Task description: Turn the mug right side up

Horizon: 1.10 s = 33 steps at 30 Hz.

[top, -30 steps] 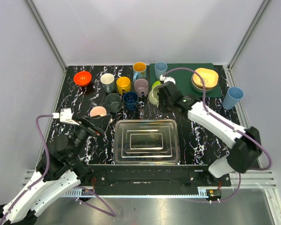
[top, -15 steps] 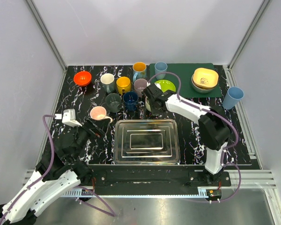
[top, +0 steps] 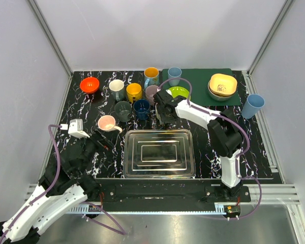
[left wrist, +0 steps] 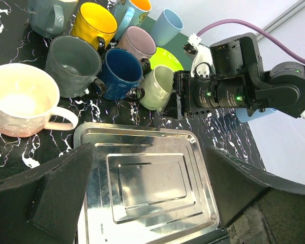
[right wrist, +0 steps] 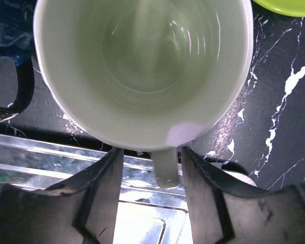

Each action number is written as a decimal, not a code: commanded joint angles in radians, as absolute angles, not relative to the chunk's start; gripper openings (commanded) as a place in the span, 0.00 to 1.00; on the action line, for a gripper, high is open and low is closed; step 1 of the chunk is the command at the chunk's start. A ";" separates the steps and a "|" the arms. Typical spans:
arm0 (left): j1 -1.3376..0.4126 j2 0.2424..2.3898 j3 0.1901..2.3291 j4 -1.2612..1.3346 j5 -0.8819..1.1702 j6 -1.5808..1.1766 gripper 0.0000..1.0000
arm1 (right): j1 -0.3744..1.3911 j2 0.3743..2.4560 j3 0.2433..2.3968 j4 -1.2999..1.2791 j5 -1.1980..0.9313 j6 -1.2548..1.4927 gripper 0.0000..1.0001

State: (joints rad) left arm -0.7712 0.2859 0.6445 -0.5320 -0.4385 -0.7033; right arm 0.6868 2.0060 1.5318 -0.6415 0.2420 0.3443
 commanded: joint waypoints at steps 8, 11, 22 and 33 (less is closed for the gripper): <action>-0.770 0.311 0.683 -0.567 -0.529 -0.672 0.96 | 0.712 1.651 1.540 -0.669 0.258 0.371 0.70; -0.770 0.327 0.701 -0.600 -0.572 -0.667 0.97 | 0.727 1.452 1.459 -0.624 0.261 0.391 0.72; -0.770 0.600 0.844 -0.686 -0.528 -0.784 0.99 | 0.727 0.731 0.831 -0.440 0.301 0.409 0.83; -0.770 0.727 0.896 -0.652 -0.420 -0.831 0.99 | 0.726 0.540 0.753 -0.517 0.437 0.471 0.92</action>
State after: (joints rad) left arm -0.7712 0.7258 0.8360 -0.6880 -0.4587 -0.8425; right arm 0.7238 0.5610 0.7170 -0.5217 0.3431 0.4515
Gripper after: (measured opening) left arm 0.984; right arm 0.911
